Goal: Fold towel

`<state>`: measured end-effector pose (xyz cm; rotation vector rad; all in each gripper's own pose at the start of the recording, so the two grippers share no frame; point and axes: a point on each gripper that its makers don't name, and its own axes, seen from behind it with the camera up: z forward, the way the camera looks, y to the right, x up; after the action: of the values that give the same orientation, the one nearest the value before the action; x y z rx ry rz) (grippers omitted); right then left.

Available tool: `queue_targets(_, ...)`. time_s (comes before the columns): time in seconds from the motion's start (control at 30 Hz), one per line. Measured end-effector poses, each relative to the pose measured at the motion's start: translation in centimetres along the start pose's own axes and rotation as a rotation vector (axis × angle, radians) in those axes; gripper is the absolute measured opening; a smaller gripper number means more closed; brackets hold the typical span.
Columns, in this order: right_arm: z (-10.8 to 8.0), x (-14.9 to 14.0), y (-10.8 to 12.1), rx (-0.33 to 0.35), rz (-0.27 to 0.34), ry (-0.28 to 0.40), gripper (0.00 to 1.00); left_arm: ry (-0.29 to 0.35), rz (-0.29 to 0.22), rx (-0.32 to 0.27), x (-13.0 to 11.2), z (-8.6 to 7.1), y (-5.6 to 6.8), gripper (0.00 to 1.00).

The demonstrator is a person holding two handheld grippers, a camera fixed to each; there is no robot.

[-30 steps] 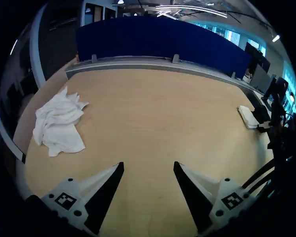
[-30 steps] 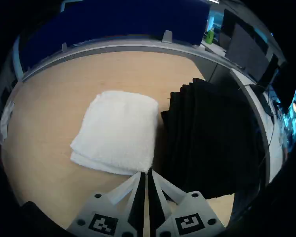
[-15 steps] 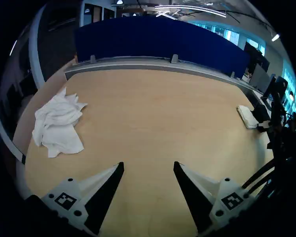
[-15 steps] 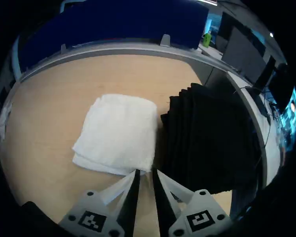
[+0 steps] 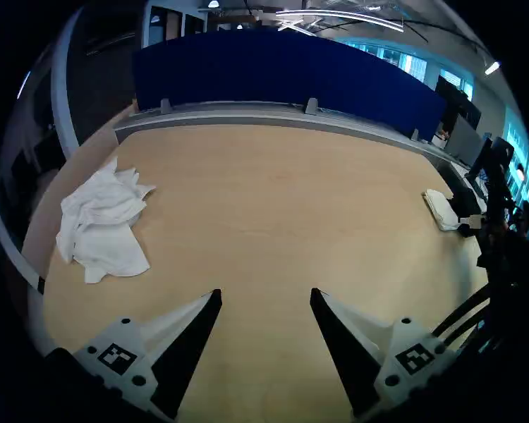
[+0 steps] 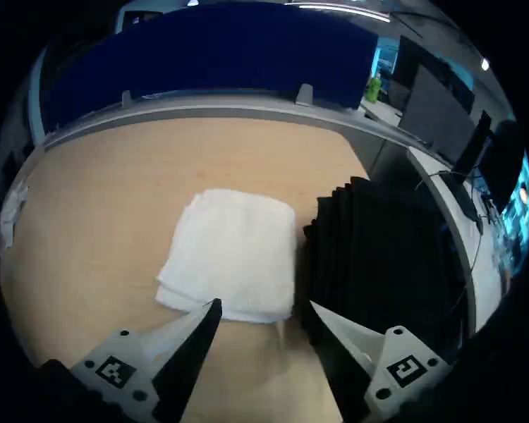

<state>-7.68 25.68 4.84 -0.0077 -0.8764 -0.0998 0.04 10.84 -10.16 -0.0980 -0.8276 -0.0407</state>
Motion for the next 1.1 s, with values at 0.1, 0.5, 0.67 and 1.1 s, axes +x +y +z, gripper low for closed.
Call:
queue_targets(0.1, 0.5, 0.9, -1.0, 0.014, 0.000, 0.021, 1.00, 0.000, 0.003, 0.002, 0.0, 0.0, -0.1, 0.94)
queue_targets(0.5, 2.9, 1.1, -3.4, 0.053, -0.006, 0.001, 1.00, -0.001, -0.005, 0.021, -0.4, -0.2, -0.8, 0.93)
queue_targets(0.67, 3.7, -1.0, -3.7, 0.054, -0.011, -0.049, 1.00, -0.003, -0.009, 0.024, -0.5, -0.1, -1.0, 0.93)
queue_targets(1.1, 3.7, -2.4, -3.7, 0.071, 0.003, -0.058, 1.00, -0.003, -0.003, 0.021, -0.1, 0.2, -0.9, 0.94)
